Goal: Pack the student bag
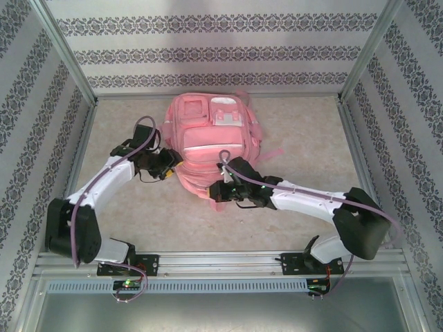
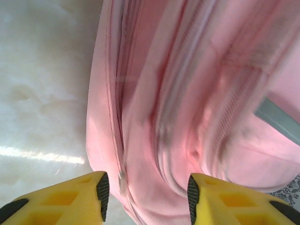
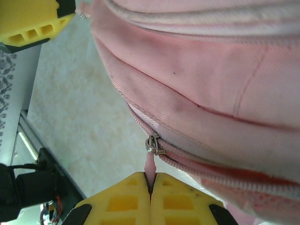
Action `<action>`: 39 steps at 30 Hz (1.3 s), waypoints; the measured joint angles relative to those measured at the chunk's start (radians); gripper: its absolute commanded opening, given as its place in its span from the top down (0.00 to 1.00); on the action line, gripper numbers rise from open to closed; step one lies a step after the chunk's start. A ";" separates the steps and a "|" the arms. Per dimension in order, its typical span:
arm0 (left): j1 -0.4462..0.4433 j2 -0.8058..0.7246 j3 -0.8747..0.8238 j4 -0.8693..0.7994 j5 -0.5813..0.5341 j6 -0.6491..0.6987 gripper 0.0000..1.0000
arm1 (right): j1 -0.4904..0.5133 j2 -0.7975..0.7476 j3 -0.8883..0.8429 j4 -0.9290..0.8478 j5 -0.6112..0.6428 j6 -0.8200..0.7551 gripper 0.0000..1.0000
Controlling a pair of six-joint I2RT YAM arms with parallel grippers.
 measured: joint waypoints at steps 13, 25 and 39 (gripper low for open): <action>-0.013 -0.283 -0.235 -0.069 -0.010 -0.119 0.41 | 0.037 0.147 0.084 0.108 -0.058 0.079 1.00; -0.055 -0.116 -0.220 0.069 0.006 -0.160 0.55 | 0.043 0.157 0.090 0.140 -0.063 0.110 1.00; -0.061 -0.005 -0.105 0.020 0.002 -0.121 1.00 | 0.043 0.089 0.024 0.144 -0.005 0.088 1.00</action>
